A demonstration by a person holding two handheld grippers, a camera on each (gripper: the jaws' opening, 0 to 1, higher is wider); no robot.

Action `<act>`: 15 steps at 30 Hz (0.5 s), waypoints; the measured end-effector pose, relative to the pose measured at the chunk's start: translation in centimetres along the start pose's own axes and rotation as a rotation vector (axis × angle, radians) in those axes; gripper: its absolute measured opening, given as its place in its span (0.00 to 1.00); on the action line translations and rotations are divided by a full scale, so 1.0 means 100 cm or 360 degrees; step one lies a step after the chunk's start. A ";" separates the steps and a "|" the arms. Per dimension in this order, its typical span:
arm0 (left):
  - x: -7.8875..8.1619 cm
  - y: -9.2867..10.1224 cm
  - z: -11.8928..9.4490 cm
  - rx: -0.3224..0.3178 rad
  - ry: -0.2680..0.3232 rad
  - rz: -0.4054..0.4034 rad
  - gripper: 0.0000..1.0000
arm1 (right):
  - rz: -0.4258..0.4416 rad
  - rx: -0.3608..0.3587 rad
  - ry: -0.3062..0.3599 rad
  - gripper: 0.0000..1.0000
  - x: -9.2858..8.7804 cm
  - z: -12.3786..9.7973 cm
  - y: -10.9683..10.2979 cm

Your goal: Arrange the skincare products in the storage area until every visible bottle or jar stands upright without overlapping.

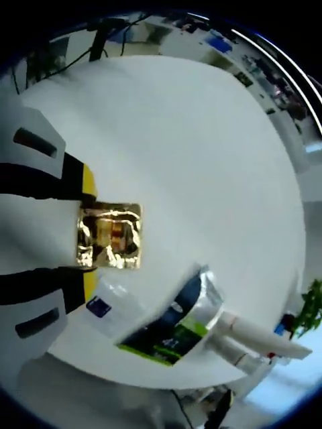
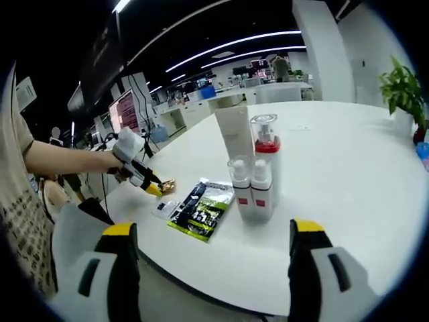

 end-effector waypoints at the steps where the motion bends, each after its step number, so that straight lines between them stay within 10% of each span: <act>1: 0.002 0.000 -0.001 -0.0003 0.0015 -0.0017 0.36 | 0.0002 -0.0001 0.0001 0.94 0.000 0.000 0.000; 15: 0.036 0.010 0.002 0.0018 0.0291 -0.0631 0.36 | 0.0006 -0.0005 0.0012 0.94 0.002 -0.001 -0.001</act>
Point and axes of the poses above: the point that each gripper's makers call its tool centre point, and the gripper's own axes: z roughly forward along the fingers, y roughly to its right, x roughly out of its top, the point moved 4 cm from there along -z, roughly backward along the fingers, and after that the axes turned 11 degrees about -x, right-handed, at the moved point
